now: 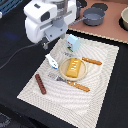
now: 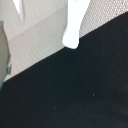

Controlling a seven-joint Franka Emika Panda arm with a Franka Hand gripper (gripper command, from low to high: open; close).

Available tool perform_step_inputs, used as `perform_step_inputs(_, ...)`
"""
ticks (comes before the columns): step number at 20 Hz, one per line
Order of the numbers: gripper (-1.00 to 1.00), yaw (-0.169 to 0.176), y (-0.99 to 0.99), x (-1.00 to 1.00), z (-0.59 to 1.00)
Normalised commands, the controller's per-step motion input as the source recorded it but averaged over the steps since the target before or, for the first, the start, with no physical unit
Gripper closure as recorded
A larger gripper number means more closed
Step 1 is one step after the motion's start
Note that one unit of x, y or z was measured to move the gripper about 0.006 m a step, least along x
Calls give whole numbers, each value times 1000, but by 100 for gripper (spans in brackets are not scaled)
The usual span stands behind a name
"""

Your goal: Interact with the objects in diverse but meaningful ways.

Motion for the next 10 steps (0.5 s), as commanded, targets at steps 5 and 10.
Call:
perform_step_inputs(5,-100,-24,-93,-305,-649)
perform_step_inputs(10,-100,-12,-90,-278,-596)
